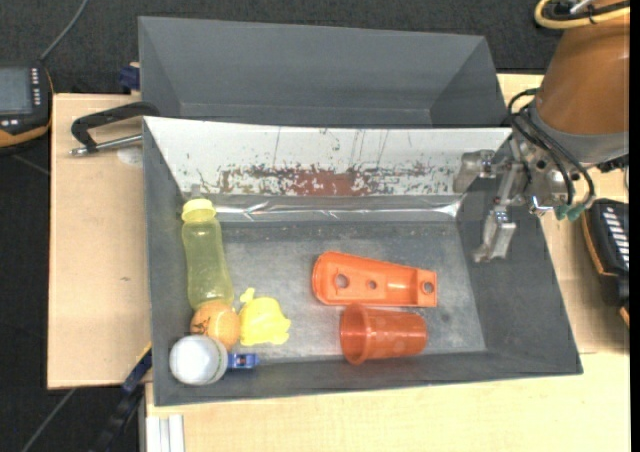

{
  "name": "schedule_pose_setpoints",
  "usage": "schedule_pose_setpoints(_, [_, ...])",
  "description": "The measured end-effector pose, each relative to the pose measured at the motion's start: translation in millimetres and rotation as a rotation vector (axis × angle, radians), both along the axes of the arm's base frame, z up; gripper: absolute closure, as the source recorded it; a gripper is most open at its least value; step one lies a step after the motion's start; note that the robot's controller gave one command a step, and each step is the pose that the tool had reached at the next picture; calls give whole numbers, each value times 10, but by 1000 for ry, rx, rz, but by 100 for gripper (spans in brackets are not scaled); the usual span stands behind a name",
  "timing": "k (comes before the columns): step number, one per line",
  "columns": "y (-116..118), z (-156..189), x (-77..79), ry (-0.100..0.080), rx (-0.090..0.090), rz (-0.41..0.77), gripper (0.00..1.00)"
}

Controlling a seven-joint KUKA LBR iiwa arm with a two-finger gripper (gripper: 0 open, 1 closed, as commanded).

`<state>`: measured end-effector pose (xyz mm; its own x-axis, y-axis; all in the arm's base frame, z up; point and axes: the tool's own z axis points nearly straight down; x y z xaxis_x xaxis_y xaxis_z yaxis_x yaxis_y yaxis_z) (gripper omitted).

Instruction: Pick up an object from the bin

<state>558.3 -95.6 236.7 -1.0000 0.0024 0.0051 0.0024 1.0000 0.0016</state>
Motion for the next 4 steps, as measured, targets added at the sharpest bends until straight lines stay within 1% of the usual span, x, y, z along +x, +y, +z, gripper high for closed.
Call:
schedule_pose_setpoints(1, [4, 50, 13, -9, -1, 2, 0])
schedule_pose_setpoints(2, [108, -79, -41, -15, -4, 43, 0])
schedule_pose_setpoints(3, [322, -484, -304, -9, 0, 116, 0])
schedule_pose_setpoints(4, [553, -688, -99, -16, -1, -25, 0])
